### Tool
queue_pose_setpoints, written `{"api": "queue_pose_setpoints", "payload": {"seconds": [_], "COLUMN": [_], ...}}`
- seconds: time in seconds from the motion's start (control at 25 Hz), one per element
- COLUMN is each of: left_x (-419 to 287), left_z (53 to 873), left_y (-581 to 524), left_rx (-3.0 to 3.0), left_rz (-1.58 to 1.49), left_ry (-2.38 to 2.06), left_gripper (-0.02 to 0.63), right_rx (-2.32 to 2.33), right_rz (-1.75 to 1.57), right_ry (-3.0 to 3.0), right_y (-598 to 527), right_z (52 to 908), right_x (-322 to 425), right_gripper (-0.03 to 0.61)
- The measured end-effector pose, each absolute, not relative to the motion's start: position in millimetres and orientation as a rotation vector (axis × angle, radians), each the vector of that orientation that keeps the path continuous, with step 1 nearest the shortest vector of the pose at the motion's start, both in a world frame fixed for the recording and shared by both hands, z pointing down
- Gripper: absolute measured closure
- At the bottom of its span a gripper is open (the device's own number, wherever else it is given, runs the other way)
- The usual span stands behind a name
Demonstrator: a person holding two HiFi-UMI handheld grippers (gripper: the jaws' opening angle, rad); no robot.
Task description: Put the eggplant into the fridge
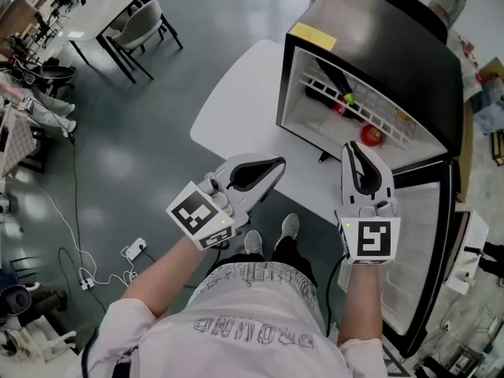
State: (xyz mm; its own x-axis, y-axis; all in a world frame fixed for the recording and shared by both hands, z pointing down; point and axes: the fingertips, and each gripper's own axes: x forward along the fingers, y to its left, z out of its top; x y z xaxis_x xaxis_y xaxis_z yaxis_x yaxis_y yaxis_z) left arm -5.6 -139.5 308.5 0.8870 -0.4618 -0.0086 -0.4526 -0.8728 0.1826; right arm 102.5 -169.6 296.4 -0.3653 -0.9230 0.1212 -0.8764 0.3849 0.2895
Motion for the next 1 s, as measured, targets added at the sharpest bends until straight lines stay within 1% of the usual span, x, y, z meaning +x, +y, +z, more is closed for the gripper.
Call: {"api": "queue_pose_setpoints", "payload": {"seconds": [0.24,1.0], "left_x": [-5.7,-4.2], "left_z": [305.2,308.1], "left_y": [-135.8,-140.7], "left_rx": [2.888,2.889], "left_rz": [-0.073,-0.055], "left_ry": [-0.703,-0.695], "left_gripper": [0.606,0.606], "right_rx": [1.572,1.506], "right_rz": [-0.241,-0.141], "right_ry": [-2.419,-2.46], "right_y": [-150.6,-132.9], "right_z": [292.2,311.5], "right_x": [95.1,86.6], "right_gripper": [0.565,0.573]}}
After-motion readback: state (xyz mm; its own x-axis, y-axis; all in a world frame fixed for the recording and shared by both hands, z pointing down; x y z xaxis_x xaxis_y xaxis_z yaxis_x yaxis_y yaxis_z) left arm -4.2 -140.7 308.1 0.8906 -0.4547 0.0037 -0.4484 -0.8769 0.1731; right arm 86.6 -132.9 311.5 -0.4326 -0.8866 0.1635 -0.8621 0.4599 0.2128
